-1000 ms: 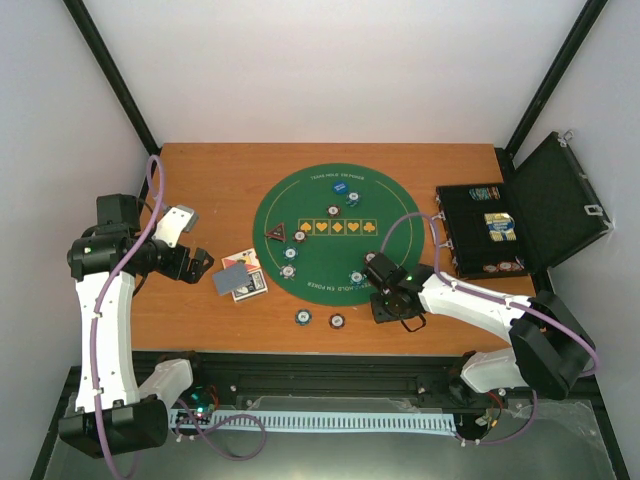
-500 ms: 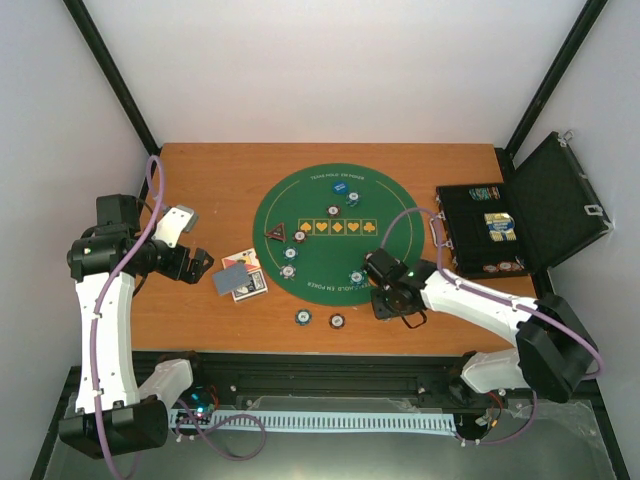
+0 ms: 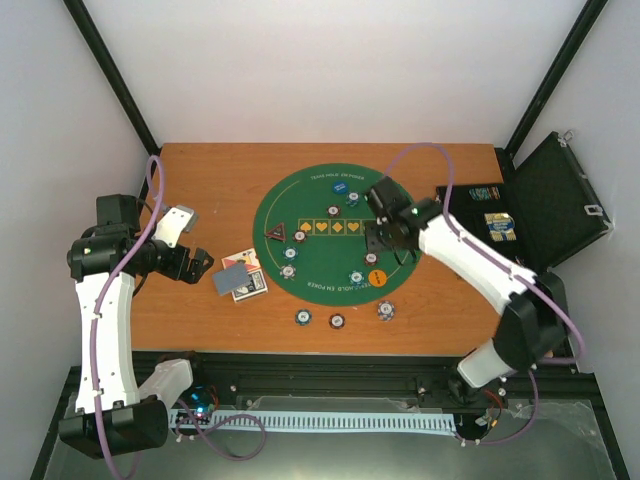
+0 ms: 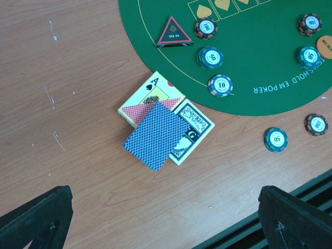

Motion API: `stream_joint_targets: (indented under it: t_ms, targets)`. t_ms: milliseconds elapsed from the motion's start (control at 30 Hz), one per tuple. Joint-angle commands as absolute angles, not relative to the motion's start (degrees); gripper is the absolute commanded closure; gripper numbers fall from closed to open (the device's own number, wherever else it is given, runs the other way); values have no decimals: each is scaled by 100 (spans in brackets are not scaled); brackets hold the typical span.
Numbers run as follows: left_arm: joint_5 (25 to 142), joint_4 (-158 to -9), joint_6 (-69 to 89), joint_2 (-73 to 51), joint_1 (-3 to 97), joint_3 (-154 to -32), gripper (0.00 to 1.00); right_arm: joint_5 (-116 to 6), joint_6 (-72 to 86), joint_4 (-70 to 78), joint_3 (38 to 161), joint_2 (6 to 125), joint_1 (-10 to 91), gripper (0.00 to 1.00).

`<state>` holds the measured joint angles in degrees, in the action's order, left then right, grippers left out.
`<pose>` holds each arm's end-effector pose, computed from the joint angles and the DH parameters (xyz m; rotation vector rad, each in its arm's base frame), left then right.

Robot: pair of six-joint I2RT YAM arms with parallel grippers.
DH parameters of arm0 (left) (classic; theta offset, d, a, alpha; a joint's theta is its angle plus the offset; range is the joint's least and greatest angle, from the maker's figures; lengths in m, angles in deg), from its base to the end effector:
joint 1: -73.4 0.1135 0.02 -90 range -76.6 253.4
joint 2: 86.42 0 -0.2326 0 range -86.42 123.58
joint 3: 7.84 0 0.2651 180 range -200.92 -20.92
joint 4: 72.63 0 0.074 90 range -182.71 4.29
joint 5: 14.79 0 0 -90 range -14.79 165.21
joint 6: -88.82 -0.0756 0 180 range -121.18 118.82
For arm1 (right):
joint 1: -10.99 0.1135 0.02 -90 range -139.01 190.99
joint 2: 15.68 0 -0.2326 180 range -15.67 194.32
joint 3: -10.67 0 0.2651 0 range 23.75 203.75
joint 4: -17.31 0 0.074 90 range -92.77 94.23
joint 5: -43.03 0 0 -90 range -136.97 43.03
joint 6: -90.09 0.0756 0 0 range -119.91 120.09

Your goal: Distribute texas hold em gaming equipment

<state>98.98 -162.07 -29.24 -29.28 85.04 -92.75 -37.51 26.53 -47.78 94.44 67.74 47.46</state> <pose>0.1984 0.0098 0.3064 0.4938 2.4823 -0.2837 0.2662 0.1813 0.2118 -0.1847 2.6726 0.1241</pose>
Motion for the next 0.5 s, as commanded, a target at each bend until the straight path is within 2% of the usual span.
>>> stream_joint_targets:
  t_ms: [0, 233, 467]
  targets:
    - [9889, -16263, -2879, -2954, 8527, -9466, 0, -3835, 2028, -4599, 10455, 7956, 4102, 72]
    - [9869, -16306, -2919, -2975, 8519, -9448, 0, -4145, 1747, -4759, 12524, 10089, 3433, 74]
    - [9867, -16283, -2955, -2971, 8522, -9374, 0, -4289, 1688, -5027, 13901, 11473, 3120, 73]
